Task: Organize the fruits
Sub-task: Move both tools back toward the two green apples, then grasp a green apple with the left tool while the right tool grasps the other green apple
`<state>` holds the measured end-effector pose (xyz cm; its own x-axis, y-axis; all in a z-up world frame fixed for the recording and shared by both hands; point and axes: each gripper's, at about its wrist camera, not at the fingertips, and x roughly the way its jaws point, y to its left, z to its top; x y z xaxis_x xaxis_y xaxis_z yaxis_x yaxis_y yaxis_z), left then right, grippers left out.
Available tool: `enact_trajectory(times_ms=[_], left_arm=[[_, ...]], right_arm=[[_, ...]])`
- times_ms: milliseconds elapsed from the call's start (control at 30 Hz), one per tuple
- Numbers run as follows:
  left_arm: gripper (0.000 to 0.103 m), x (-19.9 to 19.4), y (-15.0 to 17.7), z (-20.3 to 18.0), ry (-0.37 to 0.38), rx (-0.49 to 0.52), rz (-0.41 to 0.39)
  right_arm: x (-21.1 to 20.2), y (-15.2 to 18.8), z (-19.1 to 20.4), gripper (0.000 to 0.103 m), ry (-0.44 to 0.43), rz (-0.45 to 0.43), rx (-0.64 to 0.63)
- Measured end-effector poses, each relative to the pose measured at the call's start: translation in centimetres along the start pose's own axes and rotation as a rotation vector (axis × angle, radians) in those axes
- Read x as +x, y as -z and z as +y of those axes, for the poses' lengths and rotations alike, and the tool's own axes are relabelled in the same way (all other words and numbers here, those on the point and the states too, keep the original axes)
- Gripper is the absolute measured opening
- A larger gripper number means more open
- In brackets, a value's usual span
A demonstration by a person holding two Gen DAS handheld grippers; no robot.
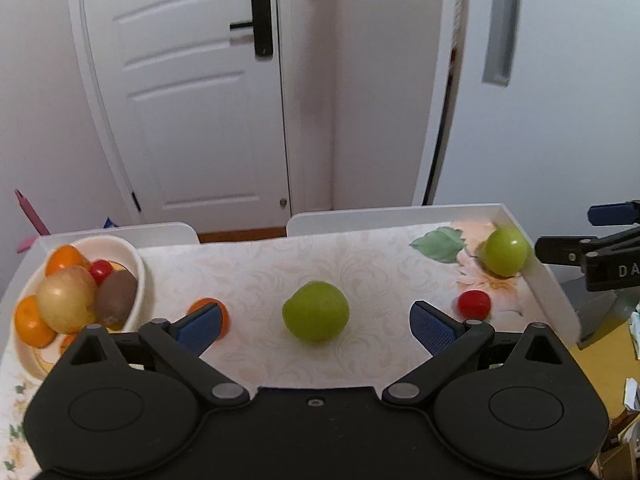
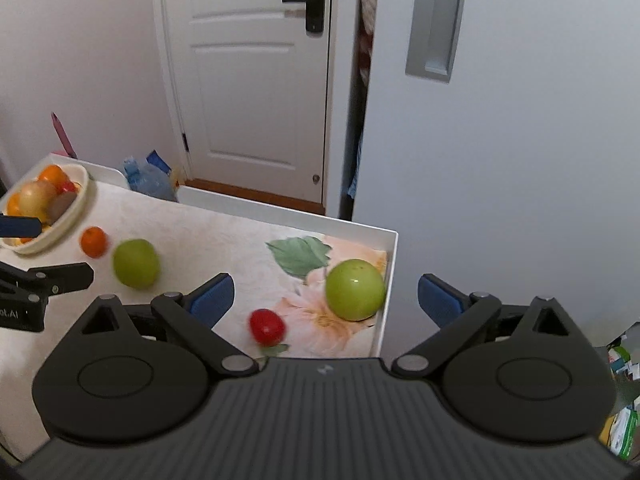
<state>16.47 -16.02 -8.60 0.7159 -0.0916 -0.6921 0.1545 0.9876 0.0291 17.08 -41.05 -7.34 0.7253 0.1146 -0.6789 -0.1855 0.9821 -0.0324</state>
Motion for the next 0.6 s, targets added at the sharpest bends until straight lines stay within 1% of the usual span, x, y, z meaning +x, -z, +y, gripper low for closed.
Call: enact_trajectory(times_ms=[233, 333, 500, 567, 600], left_arm=[[0.099, 4.7, 0.0, -0.1, -0.039, -0.027, 0.063], [0.091, 6.4, 0.0, 0.0, -0.041, -0.041, 0.092], [0.088, 7.9, 0.1, -0.2, -0.047, -0.051, 0.105], [0.08, 8.4, 0.1, -0.3, -0.047, -0.044, 0.111], [0.078, 8.5, 0.2, -0.4, -0.049, -0.04, 0.117]], right_arm=[[3.6, 0.4, -0.2, 0.103, -0.021, 0.036, -0.073], [4.8, 0.6, -0.1, 0.103, -0.036, 0.045, -0.103], [6.5, 0.5, 0.0, 0.103, -0.055, 0.062, -0.142], [7.0, 0.5, 0.0, 0.103, -0.062, 0.069, -0.153], [7.3, 0.5, 0.1, 0.102, -0.065, 0.072, -0.16]])
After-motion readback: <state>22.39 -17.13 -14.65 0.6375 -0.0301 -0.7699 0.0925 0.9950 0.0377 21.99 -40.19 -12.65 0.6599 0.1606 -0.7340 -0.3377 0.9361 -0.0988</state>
